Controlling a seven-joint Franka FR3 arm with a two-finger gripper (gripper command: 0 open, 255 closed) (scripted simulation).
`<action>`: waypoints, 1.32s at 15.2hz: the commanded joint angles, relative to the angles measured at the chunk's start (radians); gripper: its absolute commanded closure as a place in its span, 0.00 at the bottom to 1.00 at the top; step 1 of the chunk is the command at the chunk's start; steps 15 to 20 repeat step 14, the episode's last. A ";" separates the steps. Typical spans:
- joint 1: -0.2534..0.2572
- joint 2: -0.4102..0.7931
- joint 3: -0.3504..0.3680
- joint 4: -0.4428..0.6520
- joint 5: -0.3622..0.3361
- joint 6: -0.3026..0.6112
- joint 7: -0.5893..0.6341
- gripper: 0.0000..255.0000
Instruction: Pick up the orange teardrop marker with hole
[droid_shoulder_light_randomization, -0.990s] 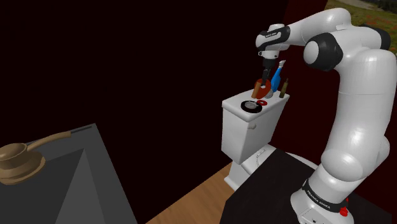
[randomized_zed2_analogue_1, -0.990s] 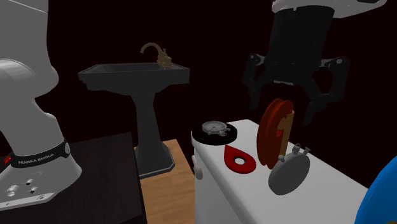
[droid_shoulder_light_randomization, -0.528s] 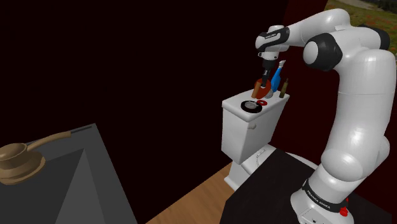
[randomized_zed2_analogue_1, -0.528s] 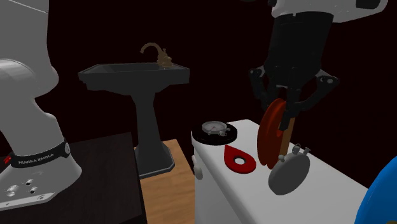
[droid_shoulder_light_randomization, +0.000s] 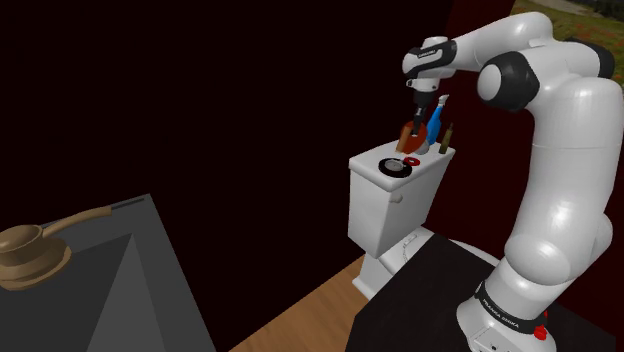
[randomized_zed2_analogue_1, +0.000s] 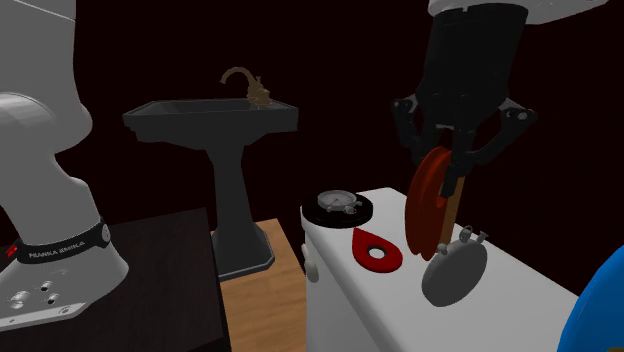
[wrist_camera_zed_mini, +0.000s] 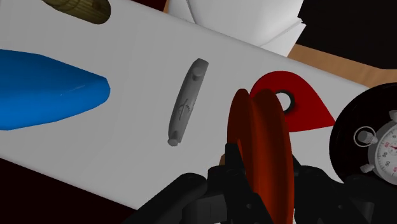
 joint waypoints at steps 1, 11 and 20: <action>0.001 -0.005 -0.001 0.020 -0.003 -0.024 0.002 1.00; -0.012 -0.003 -0.005 0.158 -0.003 -0.160 0.000 1.00; -0.014 -0.001 -0.006 0.176 -0.002 -0.176 -0.001 1.00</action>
